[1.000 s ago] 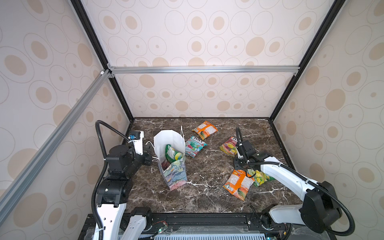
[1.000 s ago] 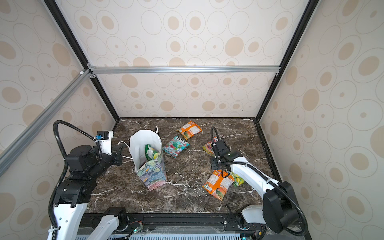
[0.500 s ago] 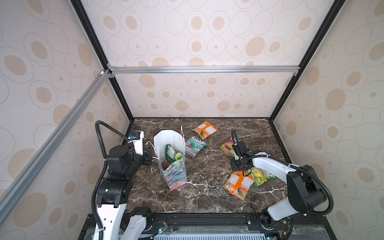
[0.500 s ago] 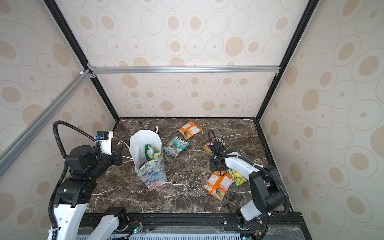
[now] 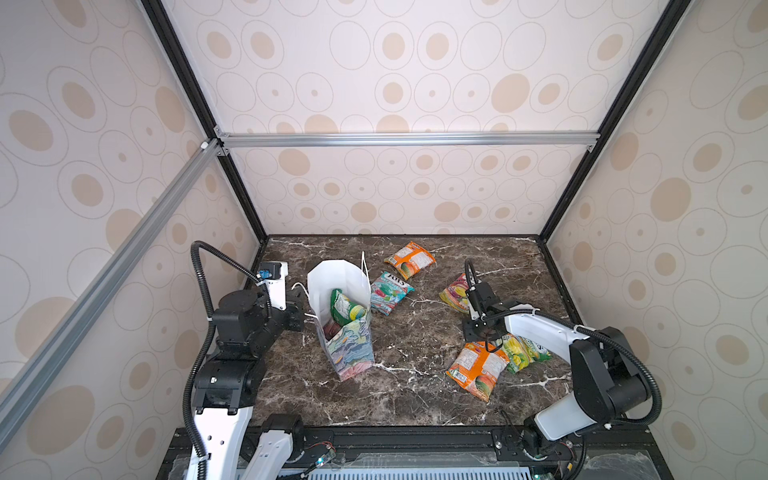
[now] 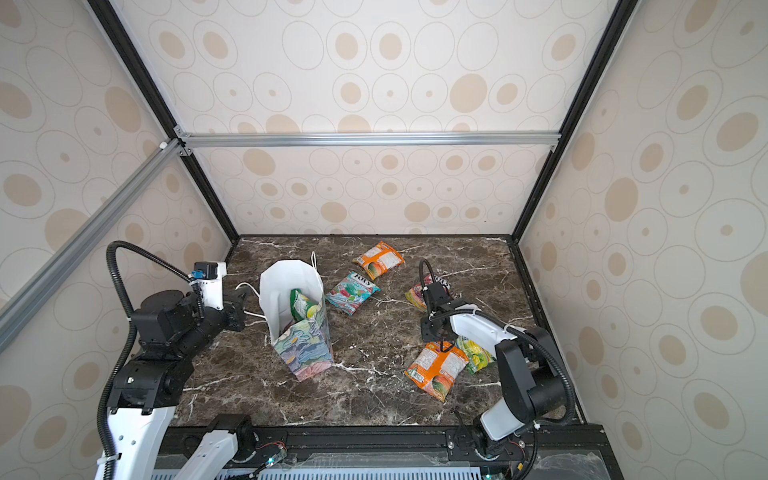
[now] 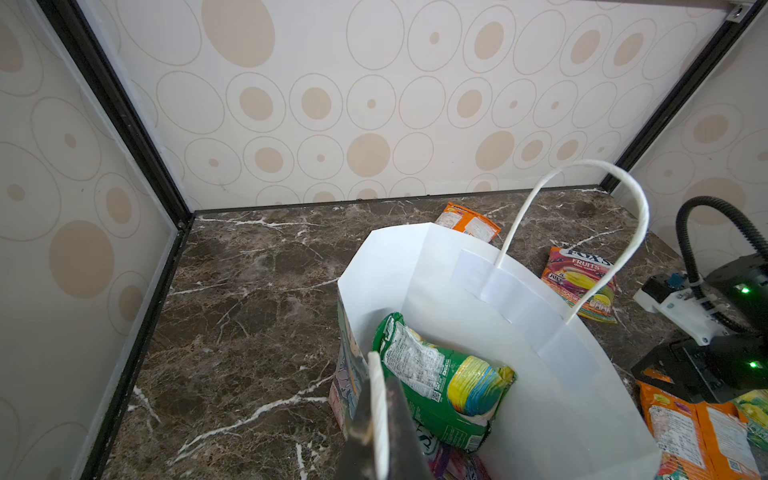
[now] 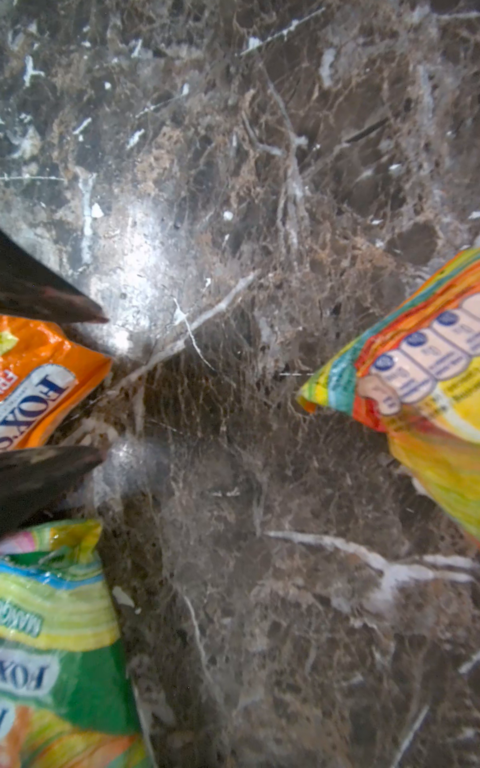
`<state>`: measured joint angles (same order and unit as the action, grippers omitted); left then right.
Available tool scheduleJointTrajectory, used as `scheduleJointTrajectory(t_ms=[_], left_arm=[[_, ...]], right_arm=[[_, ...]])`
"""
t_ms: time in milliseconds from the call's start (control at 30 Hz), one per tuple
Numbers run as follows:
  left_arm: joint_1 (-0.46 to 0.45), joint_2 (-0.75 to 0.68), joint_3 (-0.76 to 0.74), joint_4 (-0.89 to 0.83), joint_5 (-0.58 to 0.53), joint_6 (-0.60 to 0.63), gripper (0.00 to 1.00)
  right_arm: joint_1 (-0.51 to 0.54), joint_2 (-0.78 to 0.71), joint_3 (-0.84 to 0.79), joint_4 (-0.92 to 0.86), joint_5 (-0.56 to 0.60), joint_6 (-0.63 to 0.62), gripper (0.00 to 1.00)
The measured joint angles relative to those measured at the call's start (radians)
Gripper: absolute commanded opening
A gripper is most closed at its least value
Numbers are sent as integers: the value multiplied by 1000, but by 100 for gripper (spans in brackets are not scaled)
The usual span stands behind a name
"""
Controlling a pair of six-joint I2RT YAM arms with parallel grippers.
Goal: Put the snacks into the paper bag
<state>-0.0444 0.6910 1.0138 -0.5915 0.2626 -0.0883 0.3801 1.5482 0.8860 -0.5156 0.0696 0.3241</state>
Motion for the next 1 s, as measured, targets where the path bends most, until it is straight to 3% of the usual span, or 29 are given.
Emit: scheduleJointTrajectory(t_ms=[200,767,1000], left_arm=[[0,0,0,0,0,0,3],[-2,6,0,0,0,0,3],[-2,6,0,0,0,0,3]], right_arm=[[-13,16,1,0,-12,0,50],[-19,60,1,6,-40,8,26],[-23,69,1,22,-45,11,0]])
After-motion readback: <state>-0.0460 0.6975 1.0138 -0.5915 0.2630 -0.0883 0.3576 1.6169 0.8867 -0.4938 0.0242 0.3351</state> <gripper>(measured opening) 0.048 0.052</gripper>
